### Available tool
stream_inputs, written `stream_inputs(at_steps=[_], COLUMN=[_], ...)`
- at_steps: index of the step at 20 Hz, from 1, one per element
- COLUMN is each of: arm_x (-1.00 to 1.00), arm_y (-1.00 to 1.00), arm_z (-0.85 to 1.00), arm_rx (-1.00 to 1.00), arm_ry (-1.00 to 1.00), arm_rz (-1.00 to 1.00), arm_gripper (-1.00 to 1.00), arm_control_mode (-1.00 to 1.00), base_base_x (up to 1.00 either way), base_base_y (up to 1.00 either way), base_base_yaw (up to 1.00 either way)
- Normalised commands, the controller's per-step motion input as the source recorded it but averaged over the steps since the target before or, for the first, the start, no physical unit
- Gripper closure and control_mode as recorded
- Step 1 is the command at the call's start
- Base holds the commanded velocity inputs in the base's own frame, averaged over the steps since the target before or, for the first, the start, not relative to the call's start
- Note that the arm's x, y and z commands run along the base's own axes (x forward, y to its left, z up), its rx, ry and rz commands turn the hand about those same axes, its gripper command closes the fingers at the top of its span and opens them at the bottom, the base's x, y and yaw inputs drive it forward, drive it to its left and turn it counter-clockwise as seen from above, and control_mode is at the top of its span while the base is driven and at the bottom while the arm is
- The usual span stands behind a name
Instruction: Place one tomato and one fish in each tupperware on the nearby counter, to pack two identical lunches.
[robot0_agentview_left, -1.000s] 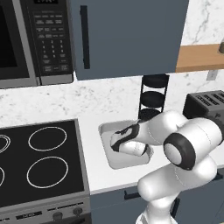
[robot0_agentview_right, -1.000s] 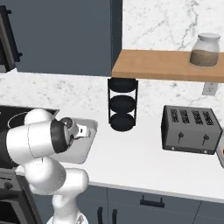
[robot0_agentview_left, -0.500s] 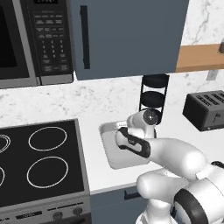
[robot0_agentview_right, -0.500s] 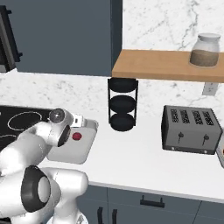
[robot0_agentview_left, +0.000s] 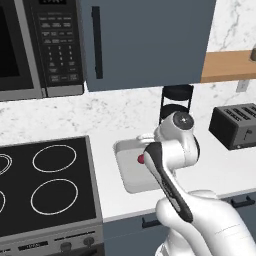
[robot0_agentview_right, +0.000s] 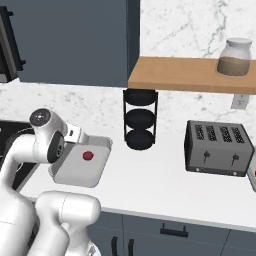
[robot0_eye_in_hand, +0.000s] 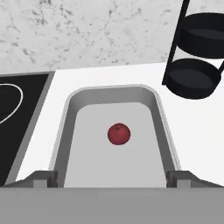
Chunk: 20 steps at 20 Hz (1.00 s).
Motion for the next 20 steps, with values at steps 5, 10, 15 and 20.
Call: stream_inputs(at_steps=[5, 10, 15, 20], arm_x=[-1.0, -1.0, -1.0, -0.78], arm_y=[-0.69, -0.48, -0.02, 0.0], arm_z=[0.0, -0.01, -0.32, -0.56], arm_rx=[0.03, 0.01, -0.03, -0.05], arm_ry=[-0.12, -0.11, -0.08, -0.22], arm_rz=[0.01, 0.0, 0.01, 0.05], arm_gripper=[-1.0, -1.0, -1.0, -1.0], arm_control_mode=[-1.0, -1.0, -1.0, 1.0], base_base_x=[0.0, 0.0, 0.0, -0.2], base_base_y=[0.0, 0.0, 0.0, 0.0], base_base_yaw=[0.0, 0.0, 0.0, 0.01])
